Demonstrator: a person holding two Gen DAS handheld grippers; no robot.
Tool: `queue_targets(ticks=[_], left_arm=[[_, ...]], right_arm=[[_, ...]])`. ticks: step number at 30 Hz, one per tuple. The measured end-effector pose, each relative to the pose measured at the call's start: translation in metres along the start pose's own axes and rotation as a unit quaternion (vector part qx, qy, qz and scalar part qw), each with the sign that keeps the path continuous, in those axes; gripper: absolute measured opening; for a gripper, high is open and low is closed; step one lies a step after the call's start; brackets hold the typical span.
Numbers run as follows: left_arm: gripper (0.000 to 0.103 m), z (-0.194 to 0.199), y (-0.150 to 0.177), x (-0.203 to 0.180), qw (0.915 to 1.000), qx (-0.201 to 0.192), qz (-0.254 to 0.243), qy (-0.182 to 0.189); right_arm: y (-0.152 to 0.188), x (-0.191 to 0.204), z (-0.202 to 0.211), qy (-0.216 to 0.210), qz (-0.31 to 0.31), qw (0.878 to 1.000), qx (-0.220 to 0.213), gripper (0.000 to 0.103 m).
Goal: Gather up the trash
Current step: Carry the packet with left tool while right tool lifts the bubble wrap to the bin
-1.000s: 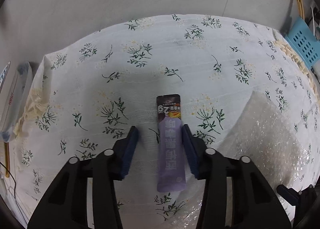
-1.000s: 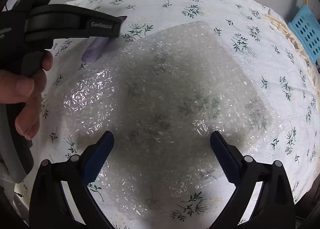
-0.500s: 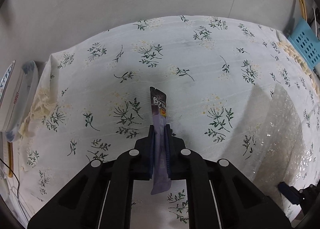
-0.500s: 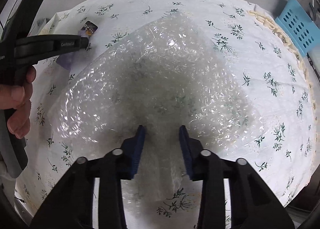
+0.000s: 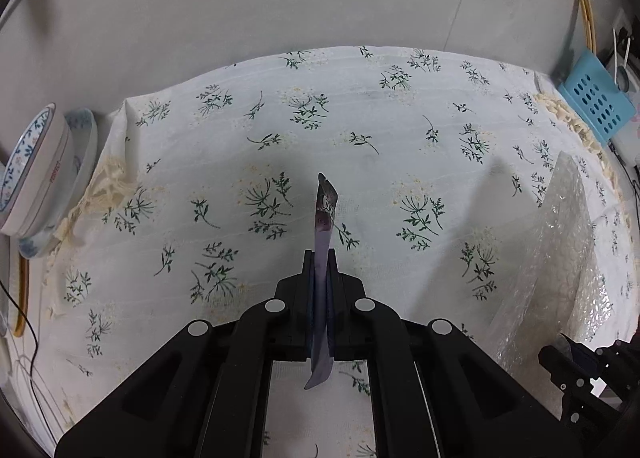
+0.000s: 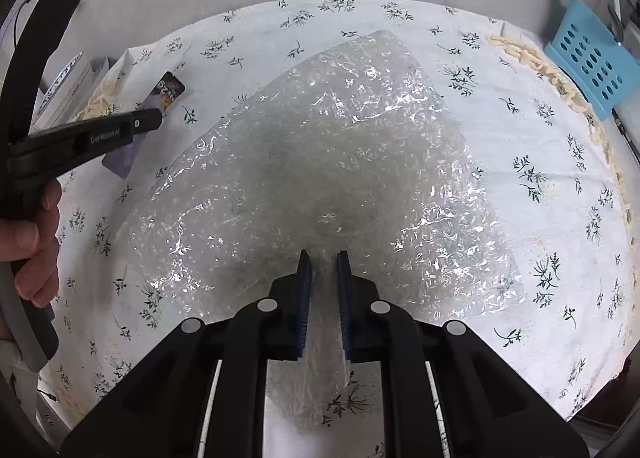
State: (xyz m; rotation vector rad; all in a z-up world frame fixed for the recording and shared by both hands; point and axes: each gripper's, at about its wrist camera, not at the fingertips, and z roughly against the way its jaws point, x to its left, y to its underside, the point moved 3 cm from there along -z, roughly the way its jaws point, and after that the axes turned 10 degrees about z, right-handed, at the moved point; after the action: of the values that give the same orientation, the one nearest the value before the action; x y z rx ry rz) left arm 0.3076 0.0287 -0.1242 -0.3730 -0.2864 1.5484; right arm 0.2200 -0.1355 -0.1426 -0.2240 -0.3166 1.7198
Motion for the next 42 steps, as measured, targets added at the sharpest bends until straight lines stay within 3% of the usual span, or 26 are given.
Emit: queue_targets(ticks=[18, 31, 42], left_arm=[[0.004, 0.075, 0.042, -0.003, 0.9988, -0.029, 0.021, 0.034], [0.004, 0.125, 0.095, -0.023, 0.9978, -0.044, 0.035, 0.035], [0.004, 0.157, 0.164, -0.055, 0.9972, -0.040, 0.047, 0.042]], right_arm=[[0.016, -0.005, 0.063, 0.006, 0.020, 0.999, -0.042, 0.012], [0.060, -0.023, 0.102, 0.004, 0.018, 0.998, -0.058, 0.012], [0.112, -0.040, 0.138, -0.001, 0.022, 0.997, -0.069, 0.012]])
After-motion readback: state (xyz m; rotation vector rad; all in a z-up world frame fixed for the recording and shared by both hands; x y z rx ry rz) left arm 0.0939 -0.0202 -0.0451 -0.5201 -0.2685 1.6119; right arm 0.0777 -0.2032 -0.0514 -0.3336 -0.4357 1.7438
